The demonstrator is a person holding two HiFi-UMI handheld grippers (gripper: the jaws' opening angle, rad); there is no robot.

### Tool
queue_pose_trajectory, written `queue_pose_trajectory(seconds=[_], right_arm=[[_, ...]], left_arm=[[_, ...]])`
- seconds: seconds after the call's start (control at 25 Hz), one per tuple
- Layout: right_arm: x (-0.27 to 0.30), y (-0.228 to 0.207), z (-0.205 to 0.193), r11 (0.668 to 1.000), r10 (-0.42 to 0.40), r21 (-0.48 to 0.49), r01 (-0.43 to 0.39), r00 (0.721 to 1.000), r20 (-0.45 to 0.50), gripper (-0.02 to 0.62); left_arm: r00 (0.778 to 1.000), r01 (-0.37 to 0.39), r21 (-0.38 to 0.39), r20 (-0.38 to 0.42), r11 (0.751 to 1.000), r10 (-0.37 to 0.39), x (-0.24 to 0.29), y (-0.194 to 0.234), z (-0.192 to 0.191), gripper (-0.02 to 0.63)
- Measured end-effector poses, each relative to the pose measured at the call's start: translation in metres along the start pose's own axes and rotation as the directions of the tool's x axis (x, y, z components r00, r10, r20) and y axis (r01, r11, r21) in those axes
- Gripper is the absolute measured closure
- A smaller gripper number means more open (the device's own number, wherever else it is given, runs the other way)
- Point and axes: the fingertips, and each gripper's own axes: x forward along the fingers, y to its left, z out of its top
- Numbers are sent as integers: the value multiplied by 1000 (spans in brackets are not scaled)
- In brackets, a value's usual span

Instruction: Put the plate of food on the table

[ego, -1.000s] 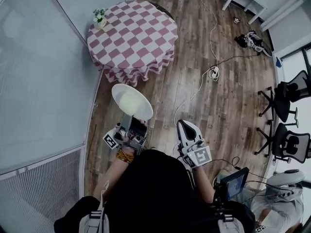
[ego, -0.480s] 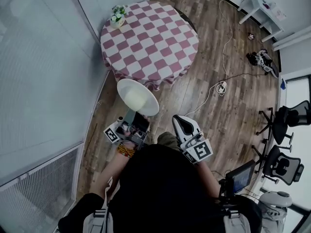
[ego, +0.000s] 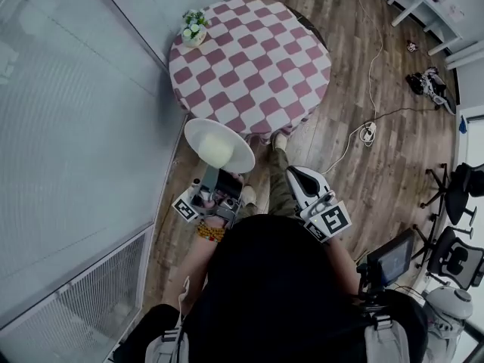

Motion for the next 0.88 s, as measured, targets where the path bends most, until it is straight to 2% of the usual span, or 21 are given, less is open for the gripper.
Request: queue_pose_trajectory(seconds=[0.16,0.28,0.36,0.44,0.52,0.64,0.8,0.88], right_arm=[[34,-37,0,999,42,24,-42,999,-4,583],[61,-73,17,997,65,29,-65,998,9,583],[78,-95,31,997,77,31,-77,997,26,583],[93,-118,39,996,76,41,-78,996,44,583],[104,-144,40,996,56,65,-60,997,55,583],[113,-180,38,995,13,101,-19,998,55,583],[132,-210,41,992,-36,125,28,998,57,583],[128,-226,44,989,-56,138,47,996,62,583]], left_arm=[[999,-18,37,46,999,16,21,20,16,594],[997,-38,89,71,995,32,54,31,28,594],[997,-77,177,29,981,73,88,36,36,594],[993,-83,298,-62,951,106,133,40,42,594],[985,-34,370,-146,928,94,187,43,49,592],[973,62,425,-227,903,41,273,44,65,594],[952,208,506,-301,837,-54,388,34,101,594],[942,256,537,-324,804,-83,439,39,106,594]])
